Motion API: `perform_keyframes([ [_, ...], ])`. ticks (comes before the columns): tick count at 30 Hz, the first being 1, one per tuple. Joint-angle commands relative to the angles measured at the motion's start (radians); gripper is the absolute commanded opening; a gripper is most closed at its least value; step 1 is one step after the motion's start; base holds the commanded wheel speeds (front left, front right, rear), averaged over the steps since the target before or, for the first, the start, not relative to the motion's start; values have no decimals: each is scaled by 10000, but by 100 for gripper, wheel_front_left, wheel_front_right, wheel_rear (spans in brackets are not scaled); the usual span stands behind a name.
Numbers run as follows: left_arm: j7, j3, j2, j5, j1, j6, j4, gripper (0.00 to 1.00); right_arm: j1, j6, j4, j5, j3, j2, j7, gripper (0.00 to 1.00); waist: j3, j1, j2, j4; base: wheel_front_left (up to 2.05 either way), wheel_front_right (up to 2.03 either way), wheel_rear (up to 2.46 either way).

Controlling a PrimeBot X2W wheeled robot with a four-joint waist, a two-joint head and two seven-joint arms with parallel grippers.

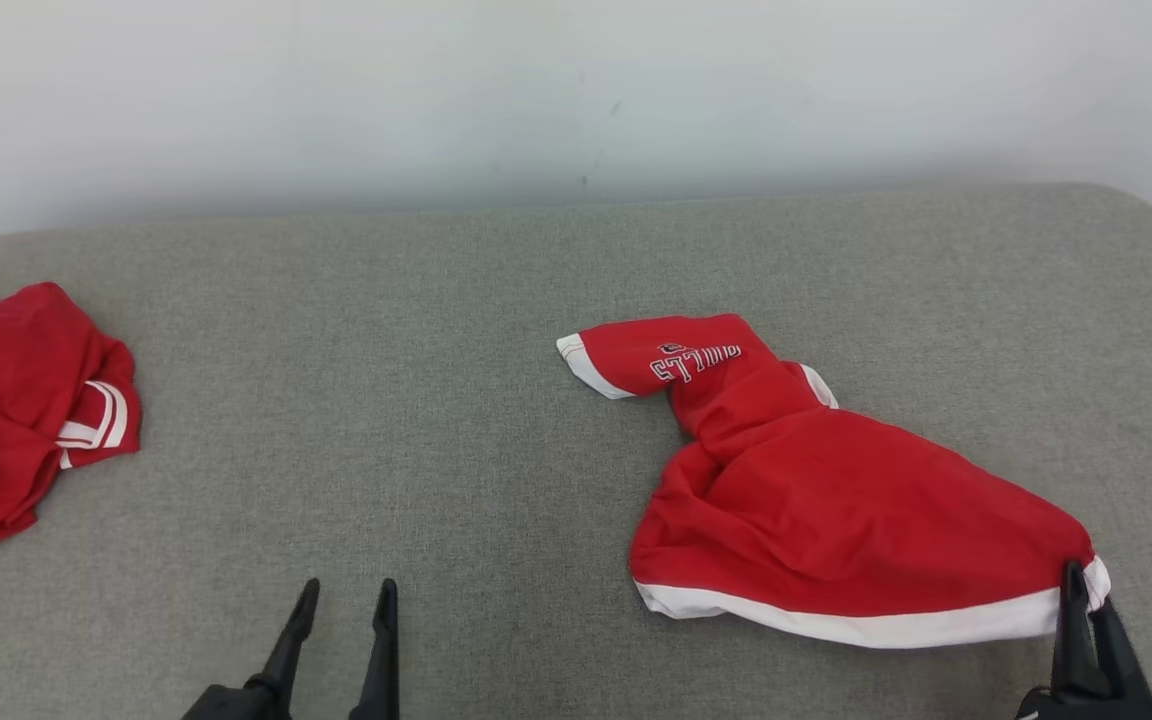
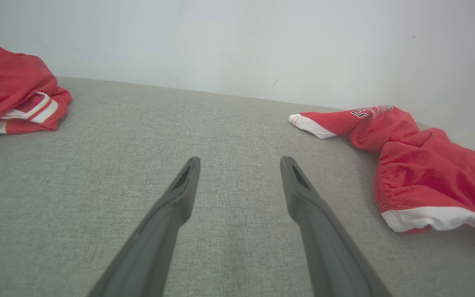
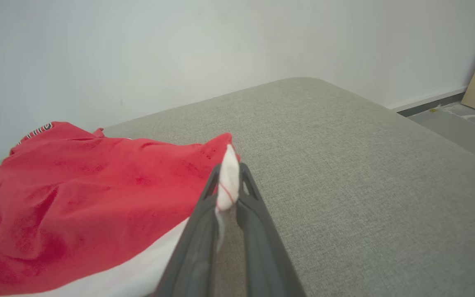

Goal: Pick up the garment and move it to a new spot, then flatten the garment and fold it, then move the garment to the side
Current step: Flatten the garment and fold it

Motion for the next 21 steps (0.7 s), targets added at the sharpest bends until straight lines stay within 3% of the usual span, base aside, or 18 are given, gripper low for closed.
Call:
perform_keyframes([
  [1,-19,-118,-8,-31,82,16,31,100,-153,-22,-166,-83,-33,31,-22,100,-111,1,0,-27,0,0,0],
  [10,-19,-1016,-3,-175,-161,15,316,100,-202,-22,-1331,-645,172,216,-20,100,-341,1,0,-155,0,0,0],
  [21,-19,-2933,0,-536,-1373,15,1705,100,-510,-22,-1066,-387,1085,379,-20,100,-140,1,0,-803,0,0,0],
])
